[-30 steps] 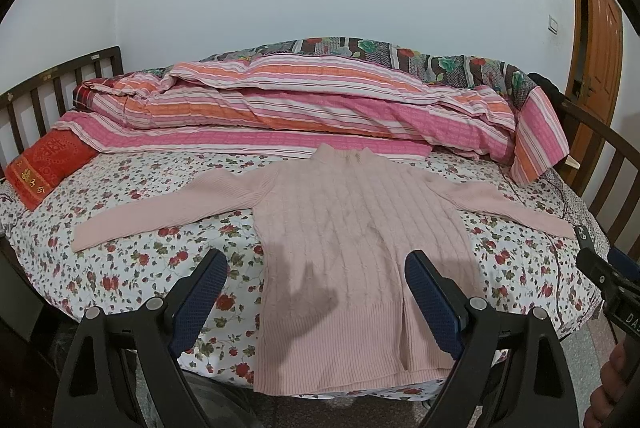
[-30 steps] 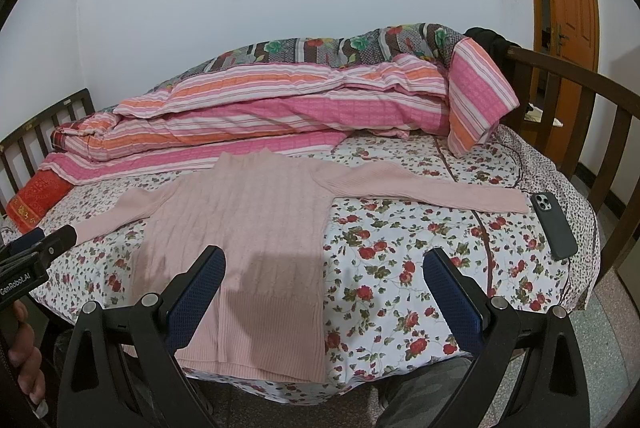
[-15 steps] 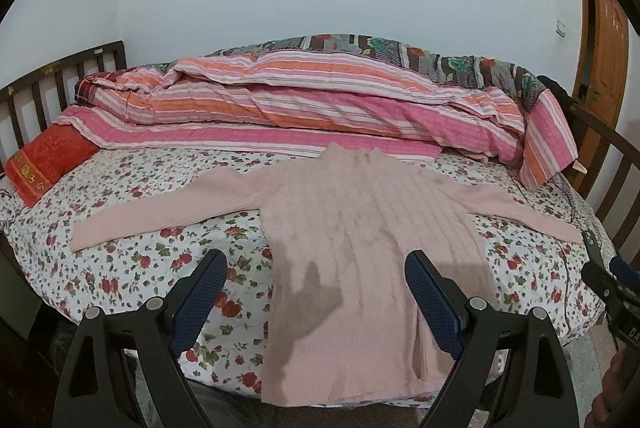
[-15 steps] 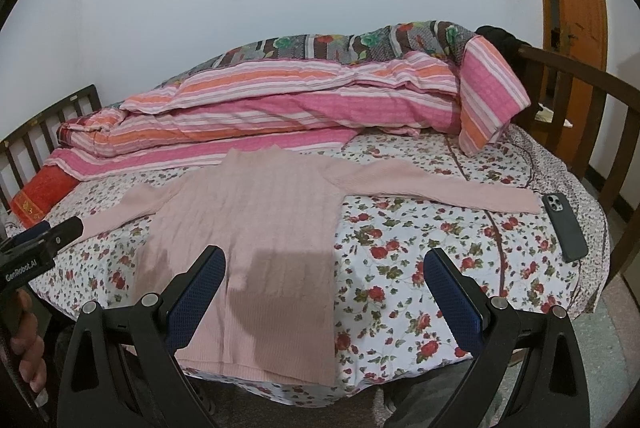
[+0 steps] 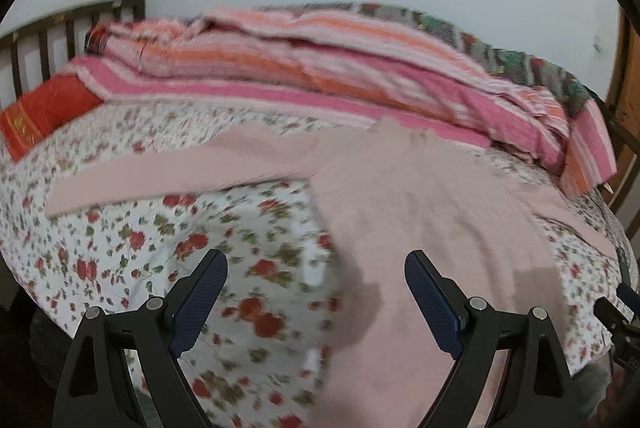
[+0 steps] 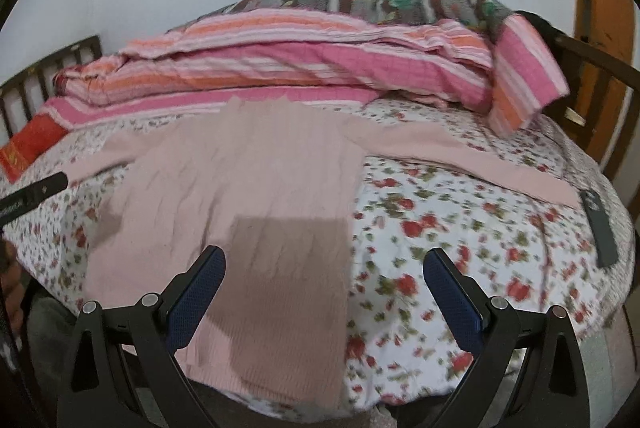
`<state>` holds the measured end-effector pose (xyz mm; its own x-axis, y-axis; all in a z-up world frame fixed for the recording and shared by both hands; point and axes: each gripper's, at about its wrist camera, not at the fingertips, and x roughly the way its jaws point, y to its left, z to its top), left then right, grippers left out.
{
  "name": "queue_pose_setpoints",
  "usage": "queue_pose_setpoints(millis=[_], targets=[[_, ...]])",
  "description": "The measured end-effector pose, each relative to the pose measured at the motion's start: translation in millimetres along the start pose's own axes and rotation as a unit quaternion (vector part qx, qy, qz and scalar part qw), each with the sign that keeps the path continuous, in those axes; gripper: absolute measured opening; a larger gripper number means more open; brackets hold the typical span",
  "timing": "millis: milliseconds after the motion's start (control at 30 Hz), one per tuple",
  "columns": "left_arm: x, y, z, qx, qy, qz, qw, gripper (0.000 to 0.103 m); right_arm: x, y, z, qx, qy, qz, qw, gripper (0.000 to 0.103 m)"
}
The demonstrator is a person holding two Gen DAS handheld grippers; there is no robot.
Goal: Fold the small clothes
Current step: 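Grasp the sweater sleeve with the left gripper and lift it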
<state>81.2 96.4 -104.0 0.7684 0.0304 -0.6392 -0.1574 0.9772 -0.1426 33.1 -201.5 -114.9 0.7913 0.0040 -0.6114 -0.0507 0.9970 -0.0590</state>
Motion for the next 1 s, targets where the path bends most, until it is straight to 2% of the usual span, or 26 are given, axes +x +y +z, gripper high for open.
queue_pose_setpoints(millis=[100,233,300,433,467,600,667,733,767,833,900,1000], targets=[[26.5,36.0,5.2,-0.032,0.019,0.017,0.9992,0.088,20.5,5.1,7.4,-0.012,0.006,0.010,1.000,0.098],[49.6,98.8,13.2,-0.089,0.019,0.052,0.9945,0.088,43.2,9.3,22.6,-0.017,-0.006,0.006,1.000,0.098],[56.4,134.2,14.3,-0.126,0.012,0.053,0.9905,0.088,54.0,9.9,30.4,-0.014,-0.004,0.012,1.000,0.098],[66.7,199.8,10.6,-0.211,-0.009,0.049,0.9763,0.084,80.4,11.6,45.1,-0.008,0.013,0.038,0.999,0.098],[71.0,219.3,8.1,-0.239,-0.010,0.049,0.9698,0.083,86.1,13.1,48.7,-0.009,0.012,0.038,0.999,0.098],[88.4,260.5,-1.1,-0.305,-0.013,0.043,0.9514,0.080,105.9,15.8,64.1,-0.007,0.004,0.039,0.999,0.098],[92.9,268.6,1.8,-0.305,-0.030,0.058,0.9503,0.077,115.9,15.6,72.2,0.003,0.004,0.043,0.999,0.098],[97.1,272.2,7.6,-0.299,-0.034,0.081,0.9500,0.063,124.3,15.1,79.3,0.009,0.005,0.046,0.999,0.098],[102.5,278.2,10.9,-0.305,-0.034,0.094,0.9473,0.057,129.4,14.3,83.4,0.010,0.005,0.048,0.999,0.098],[107.9,285.6,15.0,-0.310,-0.041,0.126,0.9416,0.020,137.0,10.6,89.3,0.011,0.001,0.044,0.999,0.098],[105.4,285.6,19.7,-0.296,-0.048,0.142,0.9434,0.008,141.1,2.2,91.6,0.017,-0.004,0.041,0.999,0.098],[94.1,267.8,39.3,-0.262,-0.072,0.161,0.9489,0.007,141.4,-15.7,91.1,0.034,-0.016,0.041,0.998,0.098]])
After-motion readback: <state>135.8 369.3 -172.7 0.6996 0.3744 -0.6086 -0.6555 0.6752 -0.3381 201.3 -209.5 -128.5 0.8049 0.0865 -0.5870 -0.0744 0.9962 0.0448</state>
